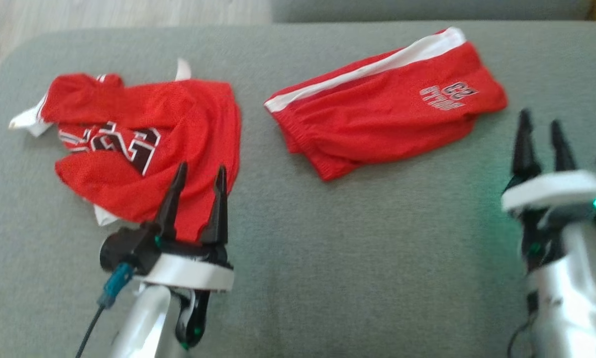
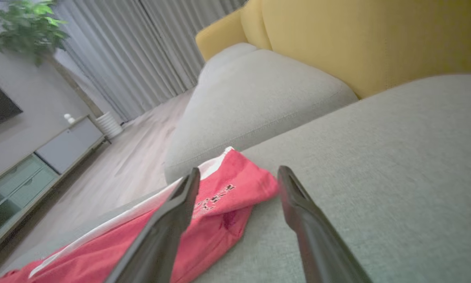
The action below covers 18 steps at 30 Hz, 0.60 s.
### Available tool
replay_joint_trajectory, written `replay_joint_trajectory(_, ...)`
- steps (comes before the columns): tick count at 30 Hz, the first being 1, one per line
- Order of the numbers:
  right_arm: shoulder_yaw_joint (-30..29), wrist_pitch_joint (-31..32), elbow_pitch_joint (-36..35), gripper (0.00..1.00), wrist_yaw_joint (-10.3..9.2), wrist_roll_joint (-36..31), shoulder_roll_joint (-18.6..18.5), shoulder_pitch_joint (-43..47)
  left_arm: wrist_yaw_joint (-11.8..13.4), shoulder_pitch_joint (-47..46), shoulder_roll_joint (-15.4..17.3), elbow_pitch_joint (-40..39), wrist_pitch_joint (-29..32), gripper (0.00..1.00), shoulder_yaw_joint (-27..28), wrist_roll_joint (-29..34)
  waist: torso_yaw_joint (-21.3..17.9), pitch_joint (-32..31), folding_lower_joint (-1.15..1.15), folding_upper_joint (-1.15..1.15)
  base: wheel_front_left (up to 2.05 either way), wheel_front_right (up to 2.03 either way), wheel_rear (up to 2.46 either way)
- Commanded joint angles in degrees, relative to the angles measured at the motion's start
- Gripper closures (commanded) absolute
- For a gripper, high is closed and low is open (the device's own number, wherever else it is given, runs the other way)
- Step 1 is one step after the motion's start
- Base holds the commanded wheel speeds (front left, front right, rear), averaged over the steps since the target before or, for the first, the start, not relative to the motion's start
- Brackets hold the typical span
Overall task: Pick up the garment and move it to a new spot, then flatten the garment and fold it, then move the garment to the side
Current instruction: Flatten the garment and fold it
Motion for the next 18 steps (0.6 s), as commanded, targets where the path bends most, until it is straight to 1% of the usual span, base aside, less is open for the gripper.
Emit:
replay_joint_trajectory(1, -0.35, 0.97, -0.21, 0.0, -0.05, 0.34, 0.03, -3.93, -0.35, -3.1, 0.14, -1.94, -0.29, 0.0, 1.34, 0.16, 1.98, 2.09, -0.01, 0.0, 0.0, 0.0, 0.0)
replay_joint_trajectory(5, -6.99, 4.44, 6.19, 0.0, -0.05, -0.32, -0.15, -10.56, -0.51, -4.84, 0.12, -1.96, -0.29, 0.0, -0.14, -0.36, 4.32, 4.54, -0.01, 0.0, 0.0, 0.0, 0.0)
replay_joint_trajectory(10, -13.63, 7.51, 15.43, 0.0, -0.05, -4.1, -2.36, -17.66, -0.61, -6.95, 0.11, -2.09, -0.29, 0.0, -2.11, -1.48, 7.0, 7.0, -0.01, 0.0, 0.0, 0.0, 0.0)
replay_joint_trajectory(14, -17.14, 8.53, 22.15, 0.0, -0.05, -8.6, -4.4, -21.54, -0.59, -8.16, 0.1, -2.4, -0.29, 0.0, -3.34, -2.46, 8.78, 8.53, -0.01, 0.0, 0.0, 0.0, 0.0)
replay_joint_trajectory(15, -18.47, 9.0, 24.96, 0.0, -0.05, -10.35, -5.24, -23.15, -0.51, -8.74, 0.1, -2.56, -0.29, 0.0, -3.91, -2.88, 9.56, 9.21, -0.01, 0.0, 0.0, 0.0, 0.0)
replay_joint_trajectory(18, -19.31, 9.85, 28.62, 0.0, -0.05, -12.4, -5.98, -25.22, -0.29, -9.45, 0.1, -2.77, -0.29, 0.0, -4.5, -3.33, 10.4, 10.03, -0.01, 0.0, 0.0, 0.0, 0.0)
